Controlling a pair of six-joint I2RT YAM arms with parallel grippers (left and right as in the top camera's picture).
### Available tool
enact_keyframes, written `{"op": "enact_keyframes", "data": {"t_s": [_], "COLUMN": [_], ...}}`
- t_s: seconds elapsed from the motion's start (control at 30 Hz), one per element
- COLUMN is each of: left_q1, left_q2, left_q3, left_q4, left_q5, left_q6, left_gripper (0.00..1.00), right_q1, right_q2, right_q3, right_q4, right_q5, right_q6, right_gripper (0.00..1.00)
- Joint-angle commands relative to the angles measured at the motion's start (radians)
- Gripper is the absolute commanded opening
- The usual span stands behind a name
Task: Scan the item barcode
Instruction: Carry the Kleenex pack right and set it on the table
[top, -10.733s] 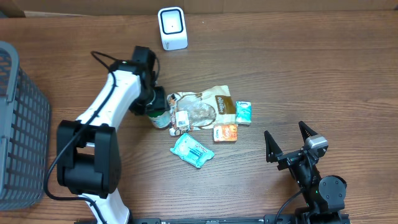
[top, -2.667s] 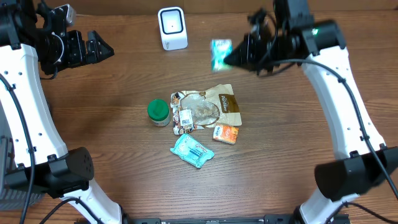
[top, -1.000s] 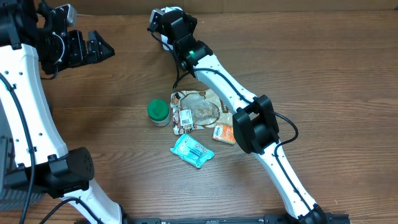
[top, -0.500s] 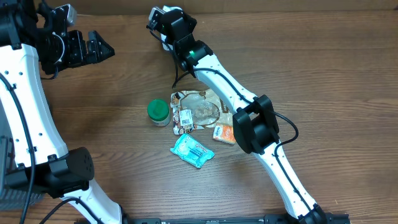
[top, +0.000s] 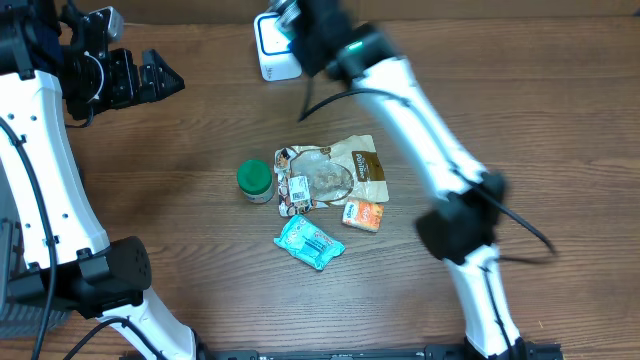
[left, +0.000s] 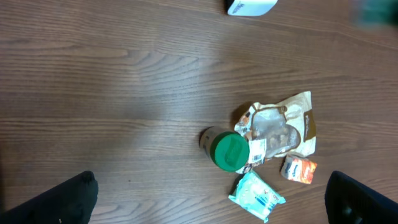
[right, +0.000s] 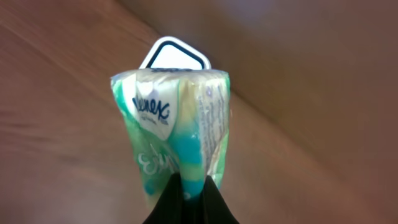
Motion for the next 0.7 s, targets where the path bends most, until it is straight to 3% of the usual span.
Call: {"op": "enact_keyframes", "data": {"t_s": [0.0, 0.1, 0.27, 0.67], "left_q1": [-0.006, -0.006, -0.006, -0.007], "left_q2": [-0.010, -0.010, -0.010, -0.010], "left_q3": [0.010, 0.010, 0.010, 0.010], "left_q4": [-0.002, -0.002, -0.002, -0.002], "left_q5": [-0.006, -0.006, -0.006, -0.006], "left_q6": [0.019, 0.019, 0.019, 0.019], "left_gripper": [1.00, 1.00, 1.00, 0.99], "right_q1": [-0.100, -0.191, -0.341, -0.603], "right_q2": [-0.146, -0.183, -0.156, -0.140], "right_q3": [0.016, 0.016, -0.015, -0.554], "right_q4": [-0.154, -0.357, -0.608, -0.420], "right_q5": [-0.215, -0.308, -0.230, -0.253], "right_q6": [0.304, 0.339, 0.361, 0.361], "right_gripper": [0.04, 0.04, 0.04, 0.04]}}
